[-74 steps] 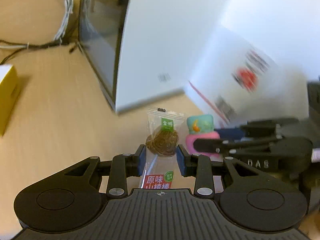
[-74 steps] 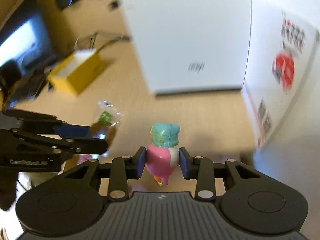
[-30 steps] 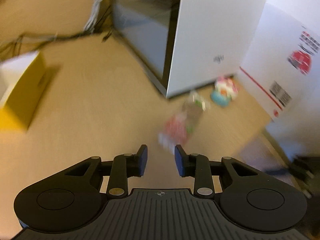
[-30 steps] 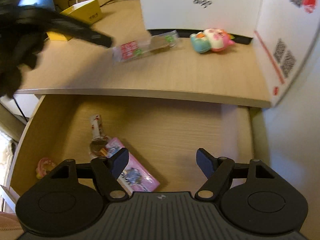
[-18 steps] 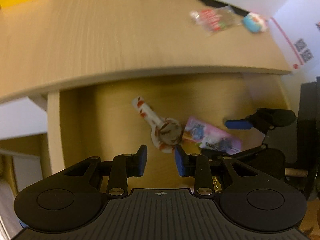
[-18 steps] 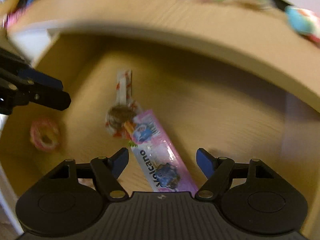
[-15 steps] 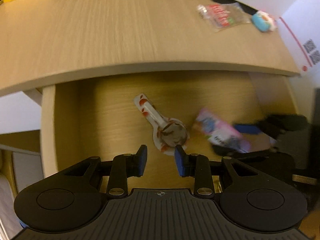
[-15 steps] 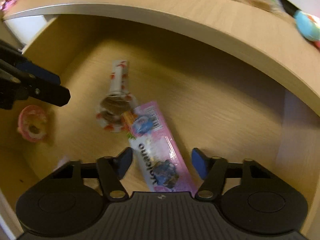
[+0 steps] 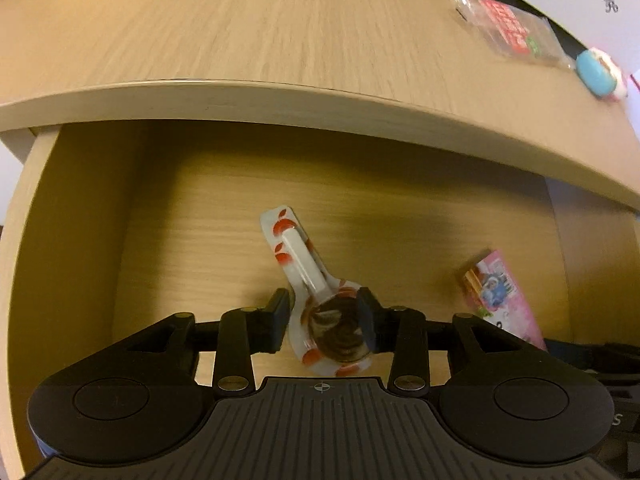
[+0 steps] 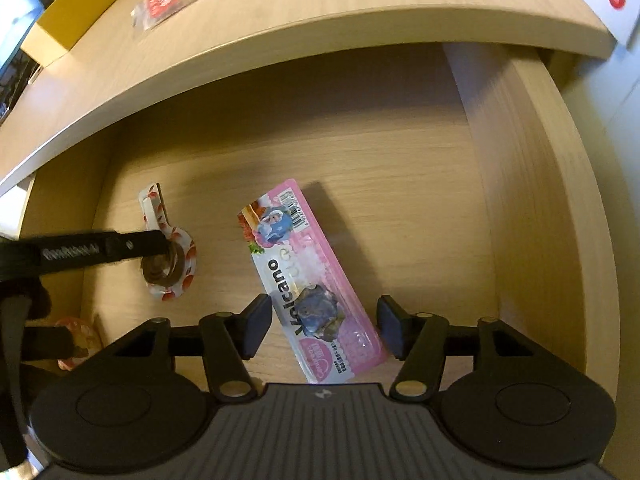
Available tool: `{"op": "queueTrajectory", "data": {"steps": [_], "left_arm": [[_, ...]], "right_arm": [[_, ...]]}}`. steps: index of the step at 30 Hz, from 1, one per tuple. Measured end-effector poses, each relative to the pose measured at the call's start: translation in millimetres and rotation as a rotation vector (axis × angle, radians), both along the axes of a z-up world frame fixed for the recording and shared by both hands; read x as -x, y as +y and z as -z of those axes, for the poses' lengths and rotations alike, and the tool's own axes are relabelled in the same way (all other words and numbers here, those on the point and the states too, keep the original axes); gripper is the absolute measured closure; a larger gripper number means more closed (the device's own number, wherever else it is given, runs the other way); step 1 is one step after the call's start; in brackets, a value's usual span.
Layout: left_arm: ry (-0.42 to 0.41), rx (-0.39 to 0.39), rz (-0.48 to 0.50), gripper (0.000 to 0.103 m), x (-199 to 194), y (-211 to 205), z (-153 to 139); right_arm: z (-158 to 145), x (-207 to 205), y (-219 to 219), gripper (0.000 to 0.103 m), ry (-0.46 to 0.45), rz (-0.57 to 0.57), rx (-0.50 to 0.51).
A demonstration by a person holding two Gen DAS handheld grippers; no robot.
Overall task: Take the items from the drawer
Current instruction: 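Grasp the red-and-white lollipop in the drawer with the left gripper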
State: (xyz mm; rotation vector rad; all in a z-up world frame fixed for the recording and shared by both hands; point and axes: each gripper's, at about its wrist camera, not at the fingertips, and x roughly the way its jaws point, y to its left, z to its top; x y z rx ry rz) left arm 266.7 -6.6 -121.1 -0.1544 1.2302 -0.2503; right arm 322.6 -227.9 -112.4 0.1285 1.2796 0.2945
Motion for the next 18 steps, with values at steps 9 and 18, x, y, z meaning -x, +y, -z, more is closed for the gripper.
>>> {"op": "queueTrajectory", "data": {"steps": [9,18], "left_arm": [[0.044,0.024,0.124,0.06,5.5,-13.8,-1.5],[-0.02,-0.045,0.364,0.053,19.6,-35.2,0.7]], "right_arm": [[3.7,-4.7,13.1,0.042,0.007,-0.059,0.057],[2.9,-8.4,21.0,0.041,0.008,-0.073,0.09]]}}
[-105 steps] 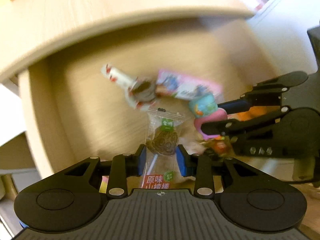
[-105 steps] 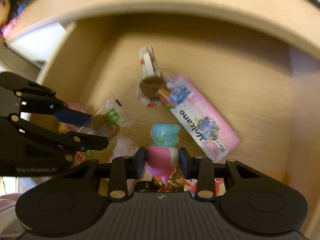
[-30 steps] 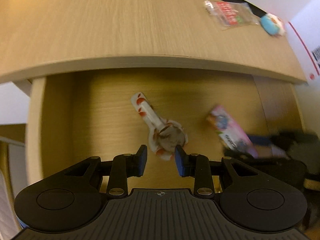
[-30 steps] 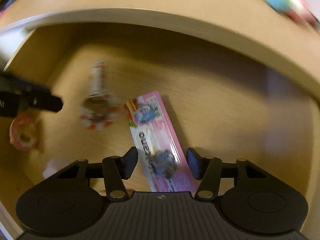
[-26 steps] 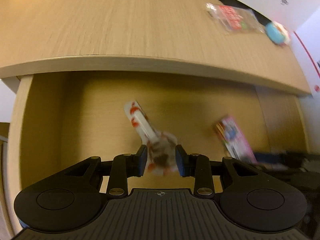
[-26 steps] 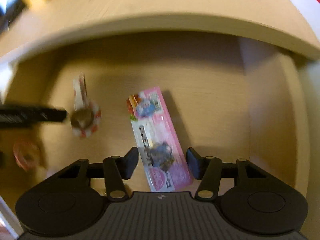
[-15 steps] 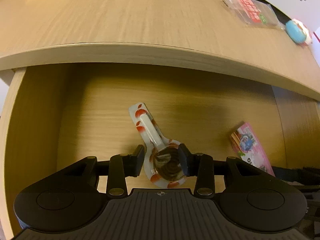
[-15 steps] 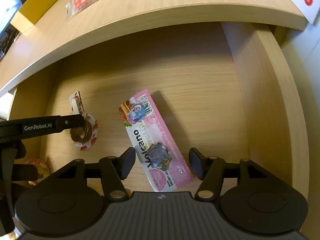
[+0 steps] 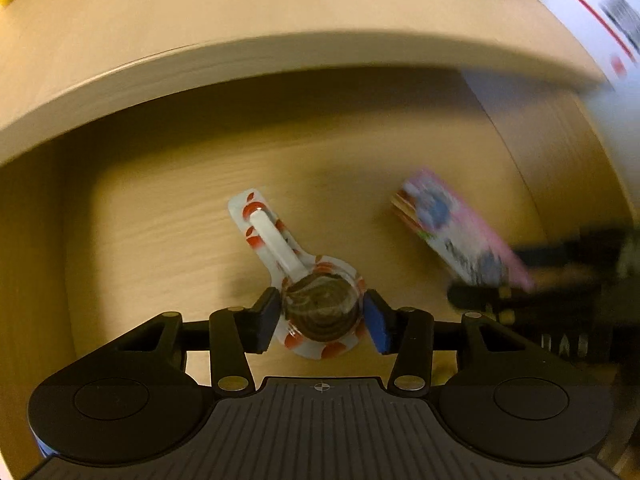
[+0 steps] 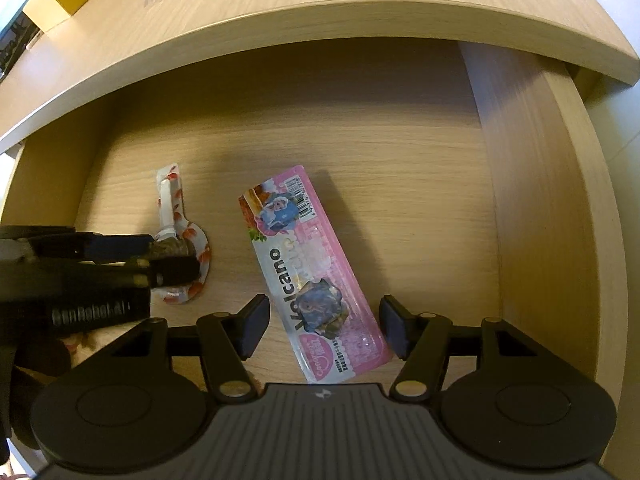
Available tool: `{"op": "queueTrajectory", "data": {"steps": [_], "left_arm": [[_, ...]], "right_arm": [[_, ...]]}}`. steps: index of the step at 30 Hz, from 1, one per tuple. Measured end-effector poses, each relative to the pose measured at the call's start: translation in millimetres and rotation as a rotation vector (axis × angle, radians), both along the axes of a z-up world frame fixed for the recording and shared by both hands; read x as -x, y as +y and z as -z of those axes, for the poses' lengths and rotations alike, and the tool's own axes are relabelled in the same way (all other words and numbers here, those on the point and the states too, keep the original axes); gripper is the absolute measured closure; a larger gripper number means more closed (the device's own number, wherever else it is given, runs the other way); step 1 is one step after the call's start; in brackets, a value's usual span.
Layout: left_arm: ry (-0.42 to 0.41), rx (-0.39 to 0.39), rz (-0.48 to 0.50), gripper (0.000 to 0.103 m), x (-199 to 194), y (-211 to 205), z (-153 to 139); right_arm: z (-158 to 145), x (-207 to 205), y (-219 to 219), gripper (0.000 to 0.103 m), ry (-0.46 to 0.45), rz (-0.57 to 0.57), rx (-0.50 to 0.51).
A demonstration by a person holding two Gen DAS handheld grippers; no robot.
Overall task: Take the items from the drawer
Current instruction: 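Grasp the red-and-white lollipop in the drawer with the left gripper, then grasp the pink Volcano candy pack with the right gripper while left lifts the lollipop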
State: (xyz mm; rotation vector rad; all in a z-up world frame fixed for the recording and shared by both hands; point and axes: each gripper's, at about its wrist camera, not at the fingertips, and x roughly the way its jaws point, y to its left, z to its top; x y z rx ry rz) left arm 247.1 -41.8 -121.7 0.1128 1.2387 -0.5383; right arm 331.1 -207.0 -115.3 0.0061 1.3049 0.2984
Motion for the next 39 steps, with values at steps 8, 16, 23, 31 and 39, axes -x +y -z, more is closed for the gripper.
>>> {"op": "queueTrajectory", "data": {"steps": [8,16,23,31,39], "left_arm": [[-0.031,-0.023,0.059,0.053,7.5,-2.7,-1.2],[0.041,0.057,0.127,0.054,26.3,18.9,-17.2],[-0.072,0.166,0.191,0.054,57.3,43.1,-88.6],[-0.346,0.269,0.217,0.054,24.5,36.2,-172.4],[-0.482,0.152,0.189,0.053,-65.7,-2.9,-157.0]], "right_arm": [[-0.8,-5.5,27.7,0.052,-0.045,-0.096,0.094],[-24.1,14.8,42.1,0.06,-0.084,-0.162,0.11],[-94.3,52.6,21.8,0.062,-0.166,-0.079,0.064],[-202.7,61.1,-18.0,0.062,-0.419,0.031,-0.034],[-205.8,-5.2,6.3,0.062,-0.587,0.04,0.0]]}}
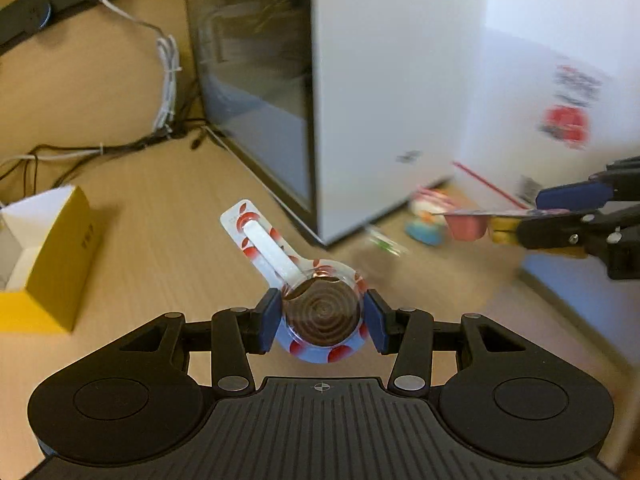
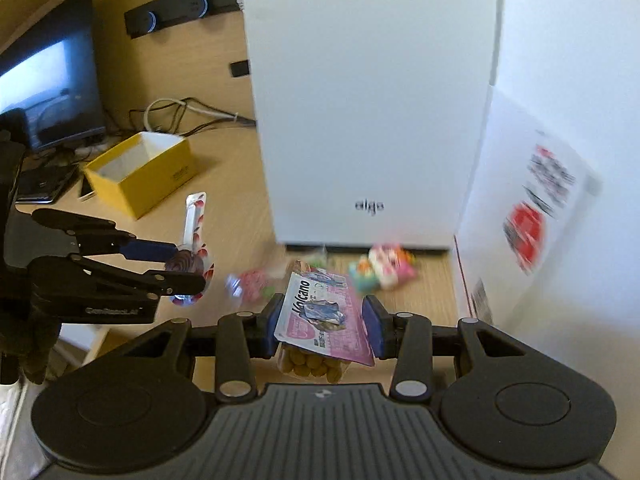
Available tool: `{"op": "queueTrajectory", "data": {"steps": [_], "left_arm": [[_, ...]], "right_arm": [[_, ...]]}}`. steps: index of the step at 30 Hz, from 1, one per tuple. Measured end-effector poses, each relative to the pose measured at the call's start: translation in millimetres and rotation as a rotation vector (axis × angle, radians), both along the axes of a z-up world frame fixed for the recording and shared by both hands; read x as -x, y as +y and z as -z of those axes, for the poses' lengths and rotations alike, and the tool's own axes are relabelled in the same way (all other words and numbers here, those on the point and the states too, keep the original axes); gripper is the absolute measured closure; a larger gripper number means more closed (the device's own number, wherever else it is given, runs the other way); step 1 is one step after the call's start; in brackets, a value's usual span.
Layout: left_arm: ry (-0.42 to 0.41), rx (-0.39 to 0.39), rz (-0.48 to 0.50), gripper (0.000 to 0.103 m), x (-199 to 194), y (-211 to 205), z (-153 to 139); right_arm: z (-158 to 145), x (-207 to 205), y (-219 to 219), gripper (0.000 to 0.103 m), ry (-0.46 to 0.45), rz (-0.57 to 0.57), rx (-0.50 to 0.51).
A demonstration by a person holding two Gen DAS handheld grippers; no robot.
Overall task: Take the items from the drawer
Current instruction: 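Grasp the pink Volcano candy pack with the right gripper while left lifts the lollipop, then lower the Volcano pack onto the desk with the right gripper while left sets down the lollipop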
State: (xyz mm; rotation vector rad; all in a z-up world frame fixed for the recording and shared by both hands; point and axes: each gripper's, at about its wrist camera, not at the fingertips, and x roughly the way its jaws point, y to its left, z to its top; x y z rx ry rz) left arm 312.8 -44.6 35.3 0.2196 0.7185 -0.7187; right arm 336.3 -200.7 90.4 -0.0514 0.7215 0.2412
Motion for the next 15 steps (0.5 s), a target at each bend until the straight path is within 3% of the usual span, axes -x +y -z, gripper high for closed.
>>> {"op": "queueTrajectory", "data": {"steps": [5,9,11,15], "left_arm": [[0.044,0.003,-0.013,0.052,-30.5,-6.4,34.1],[0.11,0.03,-0.044,0.052,-37.9,2.8,43.9],[0.158,0.008,-0.034,0.052,-40.4,4.4,46.2],[0.135,0.02,-0.06,0.053,-34.9,16.7,37.3]], "right_arm": [[53.5,-51.4,28.5,0.062,-0.081,0.002,0.1],[98.4,-62.5,43.8,0.059,-0.052,-0.005,0.231],[102.4,-60.3,42.4,0.059,-0.055,-0.022,0.227],[98.1,-65.6,31.5,0.053,0.013,-0.052,0.144]]}}
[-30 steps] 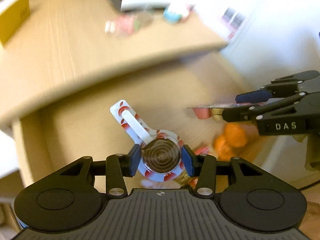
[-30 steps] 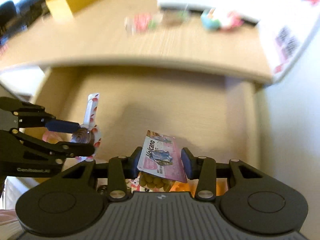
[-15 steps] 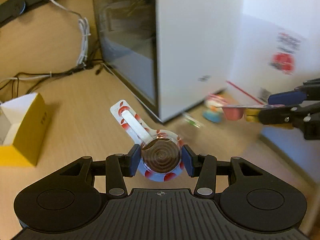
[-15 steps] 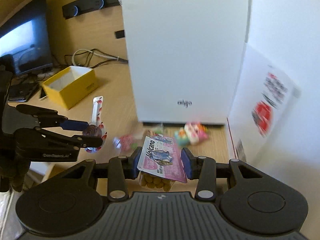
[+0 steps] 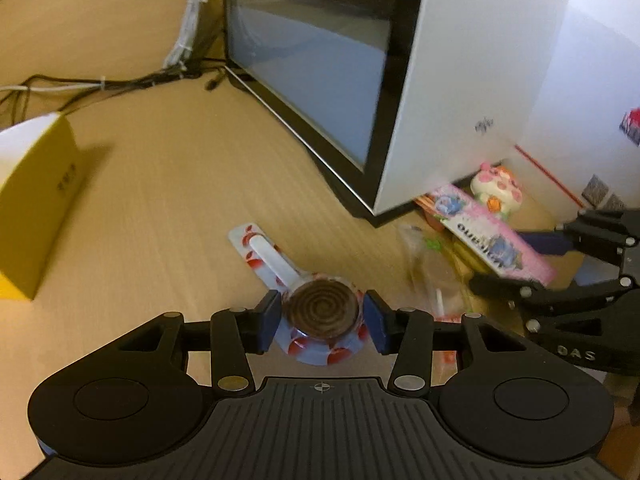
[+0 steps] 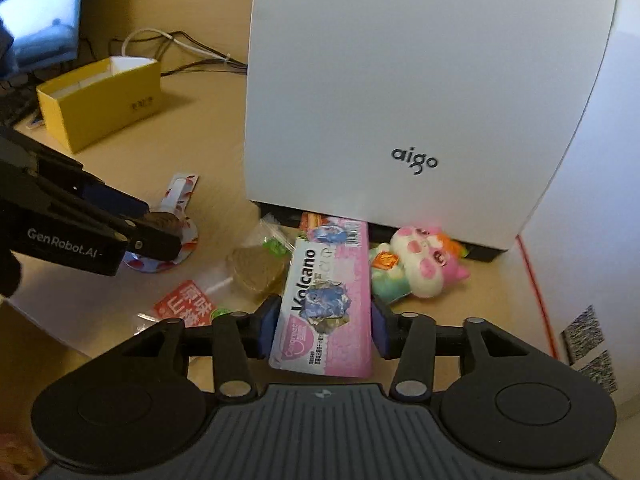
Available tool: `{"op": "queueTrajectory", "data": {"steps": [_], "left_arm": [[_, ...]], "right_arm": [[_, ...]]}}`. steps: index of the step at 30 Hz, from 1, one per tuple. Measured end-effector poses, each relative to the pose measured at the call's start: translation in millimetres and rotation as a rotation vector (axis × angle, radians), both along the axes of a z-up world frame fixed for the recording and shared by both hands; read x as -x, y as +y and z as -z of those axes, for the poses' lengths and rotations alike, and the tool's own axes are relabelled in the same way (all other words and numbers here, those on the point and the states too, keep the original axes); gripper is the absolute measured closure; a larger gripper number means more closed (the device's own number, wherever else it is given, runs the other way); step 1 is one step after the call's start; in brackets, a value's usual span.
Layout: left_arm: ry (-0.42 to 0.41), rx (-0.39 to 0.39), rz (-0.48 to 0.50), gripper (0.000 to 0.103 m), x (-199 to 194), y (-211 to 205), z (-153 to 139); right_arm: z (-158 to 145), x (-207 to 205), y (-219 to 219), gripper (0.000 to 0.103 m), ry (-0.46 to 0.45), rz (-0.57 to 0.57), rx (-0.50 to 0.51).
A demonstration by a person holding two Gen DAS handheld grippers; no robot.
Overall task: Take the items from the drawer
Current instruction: 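Lower the Volcano pack onto the desk with the right gripper while left sets down the lollipop, then grasp the pink-and-yellow cupcake toy in the drawer with the left gripper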
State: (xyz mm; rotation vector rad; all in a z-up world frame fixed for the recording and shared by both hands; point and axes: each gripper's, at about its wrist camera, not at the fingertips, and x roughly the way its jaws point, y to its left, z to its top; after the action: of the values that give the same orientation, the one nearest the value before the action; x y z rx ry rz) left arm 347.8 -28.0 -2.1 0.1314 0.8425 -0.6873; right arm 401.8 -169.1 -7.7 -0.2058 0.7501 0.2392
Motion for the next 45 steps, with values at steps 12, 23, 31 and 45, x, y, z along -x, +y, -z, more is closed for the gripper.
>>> {"op": "queueTrajectory", "data": {"steps": [12,23,31,45], "left_arm": [[-0.021,0.001,-0.019,0.055,62.9,64.9,-50.8],[0.284,-0.452,0.301,0.056,144.9,56.8,34.8],[0.34,-0.626,0.37,0.054,150.5,52.4,75.2],[0.406,-0.479,0.302,0.056,138.7,32.4,90.1]], "right_arm": [[-50.0,61.7,-28.7,0.031,0.011,0.06,-0.154],[-35.9,119.6,-40.5,0.029,0.217,0.061,-0.266],[-8.8,125.0,-39.4,0.029,0.309,0.064,-0.256],[50.8,108.0,-11.9,0.029,0.603,0.046,-0.306]]}}
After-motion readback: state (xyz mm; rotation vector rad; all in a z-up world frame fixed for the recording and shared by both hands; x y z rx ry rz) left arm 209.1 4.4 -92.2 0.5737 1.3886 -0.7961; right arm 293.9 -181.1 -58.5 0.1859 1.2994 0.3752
